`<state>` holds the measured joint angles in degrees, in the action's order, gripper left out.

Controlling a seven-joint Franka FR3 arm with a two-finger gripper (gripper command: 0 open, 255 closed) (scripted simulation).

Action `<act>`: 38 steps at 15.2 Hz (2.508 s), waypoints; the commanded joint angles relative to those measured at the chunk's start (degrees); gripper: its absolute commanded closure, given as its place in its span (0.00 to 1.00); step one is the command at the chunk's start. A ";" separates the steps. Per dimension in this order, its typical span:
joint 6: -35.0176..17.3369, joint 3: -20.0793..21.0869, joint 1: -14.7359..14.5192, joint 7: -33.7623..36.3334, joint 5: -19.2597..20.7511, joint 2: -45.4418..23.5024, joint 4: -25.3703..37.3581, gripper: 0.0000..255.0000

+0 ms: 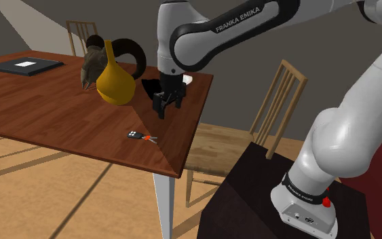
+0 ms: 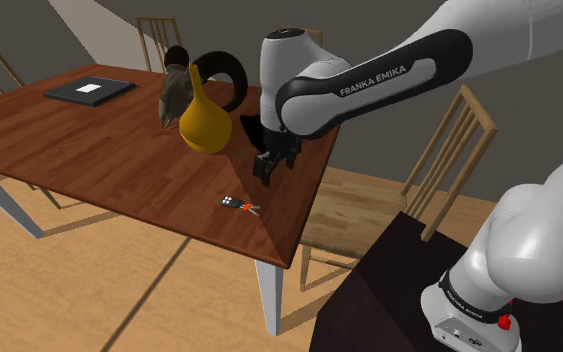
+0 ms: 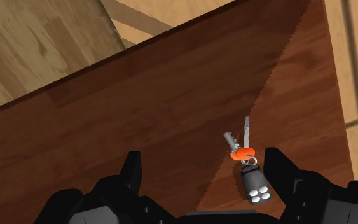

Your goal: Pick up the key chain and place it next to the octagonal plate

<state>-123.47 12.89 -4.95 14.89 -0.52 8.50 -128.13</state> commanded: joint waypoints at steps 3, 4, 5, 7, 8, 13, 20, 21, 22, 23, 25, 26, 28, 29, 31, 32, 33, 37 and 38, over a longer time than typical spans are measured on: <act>-3.06 1.98 -1.14 2.69 2.99 -9.00 5.50 0.00; -3.65 2.31 -1.50 3.33 3.85 -11.14 6.91 0.00; -4.16 2.60 -1.88 3.96 4.74 -13.28 8.38 0.00; -4.98 3.02 -2.80 5.21 6.58 -17.59 11.51 0.00; -5.02 2.99 -2.89 5.27 6.68 -17.84 11.70 0.00; -8.36 2.70 -3.05 5.96 7.72 -20.10 10.52 0.00; -10.04 2.51 -3.15 6.35 8.31 -21.36 10.03 0.00; -10.04 2.51 -3.15 6.35 8.31 -21.36 10.03 0.00; -10.04 2.51 -3.15 6.35 8.31 -21.36 10.03 0.00; -10.03 2.51 -3.15 6.35 8.30 -21.36 10.03 0.00; -10.03 2.51 -3.15 6.35 8.30 -21.36 10.03 1.00; -10.03 2.51 -3.15 6.35 8.30 -21.36 10.03 1.00; -10.03 2.52 -3.16 6.37 8.30 -21.35 10.02 1.00; -10.04 2.52 -3.15 6.37 8.30 -21.33 10.00 1.00; -10.02 2.53 -3.17 6.39 8.30 -21.33 10.01 1.00; -10.05 2.52 -3.17 6.40 8.31 -21.34 9.99 1.00; -10.04 2.51 -3.15 6.35 8.31 -21.36 10.03 1.00; -7.33 2.75 -2.97 5.70 7.45 -19.62 11.09 1.00; -6.65 2.80 -2.93 5.55 7.25 -19.21 11.38 1.00</act>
<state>-130.76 15.66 -7.96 20.66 6.93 -11.13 -116.97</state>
